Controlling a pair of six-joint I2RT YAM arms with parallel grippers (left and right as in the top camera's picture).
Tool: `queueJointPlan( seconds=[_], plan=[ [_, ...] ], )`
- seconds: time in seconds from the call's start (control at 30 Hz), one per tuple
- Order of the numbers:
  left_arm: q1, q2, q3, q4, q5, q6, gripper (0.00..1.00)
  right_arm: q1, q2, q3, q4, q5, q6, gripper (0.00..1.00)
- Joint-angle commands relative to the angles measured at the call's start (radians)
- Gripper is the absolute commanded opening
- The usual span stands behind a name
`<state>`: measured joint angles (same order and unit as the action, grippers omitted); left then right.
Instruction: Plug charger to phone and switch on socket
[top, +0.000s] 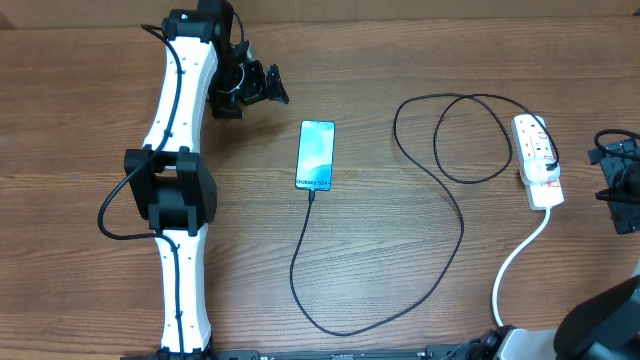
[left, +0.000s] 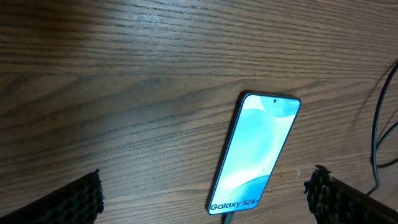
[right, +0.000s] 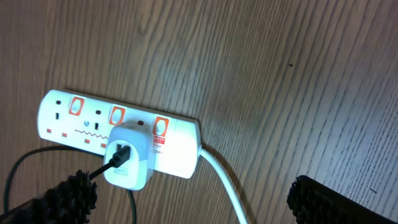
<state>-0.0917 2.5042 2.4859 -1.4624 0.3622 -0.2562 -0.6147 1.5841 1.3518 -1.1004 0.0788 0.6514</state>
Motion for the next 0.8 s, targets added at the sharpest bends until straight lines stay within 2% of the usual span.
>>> queueJointPlan(
  seconds=[0.0, 0.27, 0.47, 0.77],
  plan=[
    [-0.008, -0.019, 0.002, 0.001, -0.007, 0.006, 1.00, -0.003, 0.052, -0.006, 0.007, -0.006, 0.007, 1.00],
    [-0.008, -0.019, 0.002, 0.001, -0.007, 0.006, 1.00, -0.004, 0.141, -0.006, 0.031, -0.058, -0.042, 1.00],
    [-0.008, -0.019, 0.002, 0.001, -0.007, 0.006, 1.00, -0.004, 0.185, -0.006, 0.078, -0.128, -0.134, 1.00],
    [-0.008, -0.019, 0.002, 0.001, -0.007, 0.006, 0.99, -0.006, 0.219, -0.006, 0.081, -0.127, -0.155, 1.00]
  ],
)
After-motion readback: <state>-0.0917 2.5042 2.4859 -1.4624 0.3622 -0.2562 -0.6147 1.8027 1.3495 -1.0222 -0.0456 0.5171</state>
